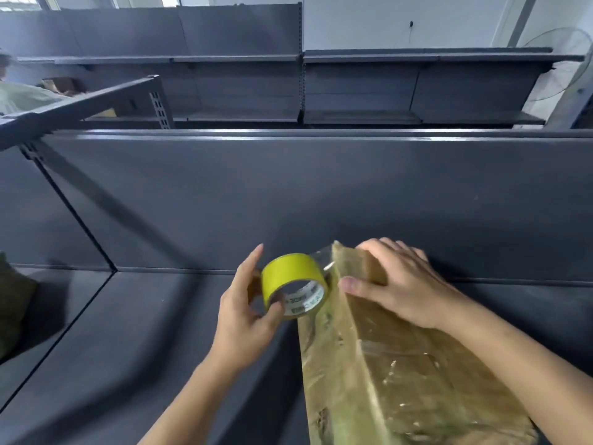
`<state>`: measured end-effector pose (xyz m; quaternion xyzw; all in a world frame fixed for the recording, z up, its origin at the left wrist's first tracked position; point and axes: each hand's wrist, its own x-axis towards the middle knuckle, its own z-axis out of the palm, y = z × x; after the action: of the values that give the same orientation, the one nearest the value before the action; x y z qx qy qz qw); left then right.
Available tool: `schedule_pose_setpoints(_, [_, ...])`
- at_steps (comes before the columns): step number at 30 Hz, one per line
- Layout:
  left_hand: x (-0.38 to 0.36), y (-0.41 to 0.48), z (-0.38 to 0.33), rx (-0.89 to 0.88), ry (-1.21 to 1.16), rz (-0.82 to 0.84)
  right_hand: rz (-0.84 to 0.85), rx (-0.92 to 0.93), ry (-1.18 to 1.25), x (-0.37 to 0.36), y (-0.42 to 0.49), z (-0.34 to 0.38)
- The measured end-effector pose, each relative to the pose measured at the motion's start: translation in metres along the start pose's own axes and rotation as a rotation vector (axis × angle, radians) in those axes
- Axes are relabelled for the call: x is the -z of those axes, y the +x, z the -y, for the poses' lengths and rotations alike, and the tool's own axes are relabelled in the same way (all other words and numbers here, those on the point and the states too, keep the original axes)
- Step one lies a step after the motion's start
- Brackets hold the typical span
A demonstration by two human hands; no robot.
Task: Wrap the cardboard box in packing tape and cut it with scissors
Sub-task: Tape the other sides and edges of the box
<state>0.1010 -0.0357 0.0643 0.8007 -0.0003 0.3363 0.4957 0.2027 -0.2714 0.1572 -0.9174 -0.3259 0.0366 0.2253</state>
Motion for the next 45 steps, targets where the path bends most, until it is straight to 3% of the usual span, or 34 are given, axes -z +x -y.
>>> schedule_pose_setpoints(2, [-0.016, -0.002, -0.008, 0.121, -0.203, -0.061, -0.045, -0.062, 0.144, 0.006, -0.006, -0.013])
schedule_pose_setpoints(5, [-0.035, 0.003, -0.027, 0.158, -0.243, -0.093, -0.109, -0.141, 0.390, 0.005, -0.019, -0.018])
schedule_pose_setpoints(9, [-0.040, 0.017, -0.042, 0.058, -0.200, -0.024, -0.201, -0.339, 0.799, -0.022, -0.037, -0.019])
schedule_pose_setpoints(13, [-0.047, 0.026, -0.052, -0.067, -0.030, 0.140, -0.170, -0.451, 1.244, -0.028, -0.036, -0.037])
schedule_pose_setpoints(17, [-0.057, 0.027, -0.064, -0.168, 0.067, 0.211, 0.057, -0.579, 1.122, -0.006, -0.030, -0.040])
schedule_pose_setpoints(19, [-0.062, 0.029, -0.069, -0.196, 0.108, 0.212, 0.030, -0.622, 1.080, -0.003, -0.022, -0.038])
schedule_pose_setpoints(23, [-0.069, 0.032, -0.079, -0.228, 0.157, 0.314, -0.090, -0.695, 0.700, -0.018, -0.012, -0.043])
schedule_pose_setpoints(26, [-0.073, 0.031, -0.082, -0.258, 0.197, 0.425, -0.007, -0.771, 0.619, -0.037, -0.011, -0.065])
schedule_pose_setpoints(29, [-0.075, 0.032, -0.084, -0.260, 0.216, 0.458, 0.075, -0.769, 0.686, -0.029, -0.004, -0.065])
schedule_pose_setpoints(32, [-0.073, 0.032, -0.083, -0.251, 0.217, 0.477, -0.048, -0.722, 0.866, -0.026, 0.007, -0.057])
schedule_pose_setpoints(35, [-0.072, 0.033, -0.083, -0.226, 0.207, 0.478, -0.112, -0.685, 0.668, -0.036, 0.008, -0.060])
schedule_pose_setpoints(41, [-0.073, 0.043, -0.082, -0.216, 0.194, 0.443, -0.021, -0.589, 0.229, -0.031, 0.010, -0.068])
schedule_pose_setpoints(45, [-0.064, 0.054, -0.080, -0.262, 0.216, 0.373, -0.047, -0.628, 0.087, -0.024, 0.005, -0.053])
